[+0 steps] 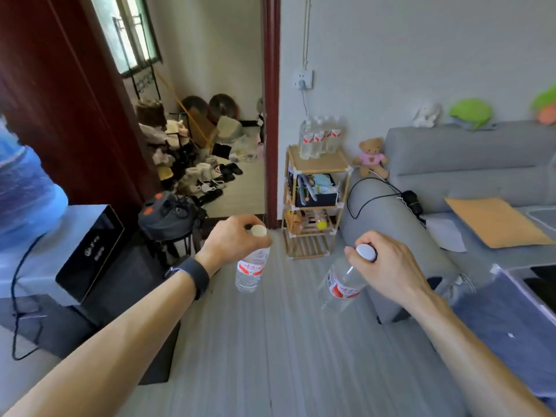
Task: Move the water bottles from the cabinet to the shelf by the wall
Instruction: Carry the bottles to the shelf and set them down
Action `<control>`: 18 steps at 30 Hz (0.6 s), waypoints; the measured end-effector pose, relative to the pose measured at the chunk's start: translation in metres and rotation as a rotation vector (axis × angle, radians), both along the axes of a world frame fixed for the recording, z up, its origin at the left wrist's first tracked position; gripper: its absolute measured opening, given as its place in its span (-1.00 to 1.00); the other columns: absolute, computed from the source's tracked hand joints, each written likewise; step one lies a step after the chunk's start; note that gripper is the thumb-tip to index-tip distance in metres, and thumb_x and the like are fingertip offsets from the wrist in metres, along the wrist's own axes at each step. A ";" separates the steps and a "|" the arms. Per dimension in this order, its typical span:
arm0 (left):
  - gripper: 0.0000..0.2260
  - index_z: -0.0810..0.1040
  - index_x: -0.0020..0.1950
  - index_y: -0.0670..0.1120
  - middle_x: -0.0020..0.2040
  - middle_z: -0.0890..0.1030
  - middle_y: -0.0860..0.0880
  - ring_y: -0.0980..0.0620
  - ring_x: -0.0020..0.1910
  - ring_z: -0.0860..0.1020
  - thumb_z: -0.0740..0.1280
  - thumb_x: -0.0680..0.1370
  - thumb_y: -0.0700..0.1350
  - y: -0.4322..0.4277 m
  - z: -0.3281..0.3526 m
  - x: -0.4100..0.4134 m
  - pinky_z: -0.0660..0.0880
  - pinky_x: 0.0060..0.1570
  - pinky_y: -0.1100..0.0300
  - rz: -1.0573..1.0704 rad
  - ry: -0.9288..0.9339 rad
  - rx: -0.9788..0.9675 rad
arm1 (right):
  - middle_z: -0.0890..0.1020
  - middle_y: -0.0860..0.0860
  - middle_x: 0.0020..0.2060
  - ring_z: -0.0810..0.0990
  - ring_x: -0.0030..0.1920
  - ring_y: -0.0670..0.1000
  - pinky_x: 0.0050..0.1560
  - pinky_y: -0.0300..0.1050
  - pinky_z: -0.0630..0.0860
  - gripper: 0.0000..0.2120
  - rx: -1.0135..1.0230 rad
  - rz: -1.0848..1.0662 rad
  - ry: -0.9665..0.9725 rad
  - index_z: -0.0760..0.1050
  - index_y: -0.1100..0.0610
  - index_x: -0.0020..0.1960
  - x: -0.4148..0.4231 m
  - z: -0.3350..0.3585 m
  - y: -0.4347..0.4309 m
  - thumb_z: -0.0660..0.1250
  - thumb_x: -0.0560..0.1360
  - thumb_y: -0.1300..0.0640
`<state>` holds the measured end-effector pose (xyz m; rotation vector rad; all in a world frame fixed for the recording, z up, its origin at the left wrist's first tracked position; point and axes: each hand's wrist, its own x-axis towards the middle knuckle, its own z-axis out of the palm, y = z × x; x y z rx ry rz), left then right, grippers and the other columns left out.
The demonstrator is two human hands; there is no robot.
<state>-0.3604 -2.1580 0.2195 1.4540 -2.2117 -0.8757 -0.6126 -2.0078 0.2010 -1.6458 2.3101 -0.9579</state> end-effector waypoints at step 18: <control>-0.88 0.60 -0.03 0.13 -0.29 0.57 0.16 0.19 -0.36 0.51 0.44 0.46 0.07 -0.289 -0.022 -0.264 0.42 -0.34 0.32 0.021 -0.006 0.103 | 0.53 -0.16 -0.22 0.51 -0.18 -0.08 -0.26 -0.17 0.34 -0.82 0.191 0.092 -0.013 0.38 -0.06 -0.22 -0.277 -0.027 -0.298 0.39 0.41 -0.04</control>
